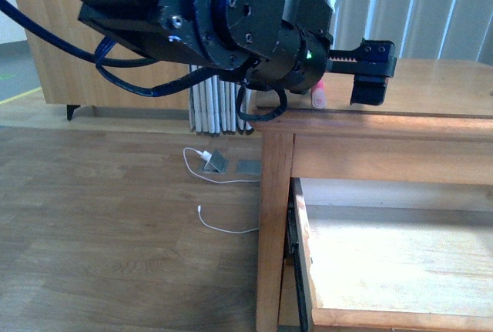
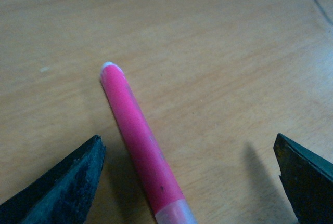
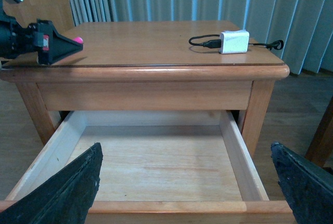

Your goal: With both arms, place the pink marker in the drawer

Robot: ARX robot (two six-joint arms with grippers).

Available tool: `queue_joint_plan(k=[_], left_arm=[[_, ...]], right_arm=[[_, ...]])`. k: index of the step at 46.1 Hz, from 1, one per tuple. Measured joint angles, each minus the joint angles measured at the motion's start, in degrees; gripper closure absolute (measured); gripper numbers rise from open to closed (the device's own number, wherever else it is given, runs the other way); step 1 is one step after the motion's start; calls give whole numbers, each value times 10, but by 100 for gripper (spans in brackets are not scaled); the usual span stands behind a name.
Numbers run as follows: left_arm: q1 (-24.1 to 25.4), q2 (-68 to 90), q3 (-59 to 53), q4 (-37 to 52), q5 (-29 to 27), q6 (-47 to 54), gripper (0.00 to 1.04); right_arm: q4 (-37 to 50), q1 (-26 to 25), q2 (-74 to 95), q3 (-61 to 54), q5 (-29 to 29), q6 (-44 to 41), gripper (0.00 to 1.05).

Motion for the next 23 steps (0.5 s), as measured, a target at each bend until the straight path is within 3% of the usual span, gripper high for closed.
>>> queue_joint_plan(k=[16, 23], left_arm=[[-6, 15, 51, -94, -26, 20, 7], [-5, 15, 53, -112, -35, 38, 36]], right_arm=[[0, 0, 0, 0, 0, 0, 8], [0, 0, 0, 0, 0, 0, 8]])
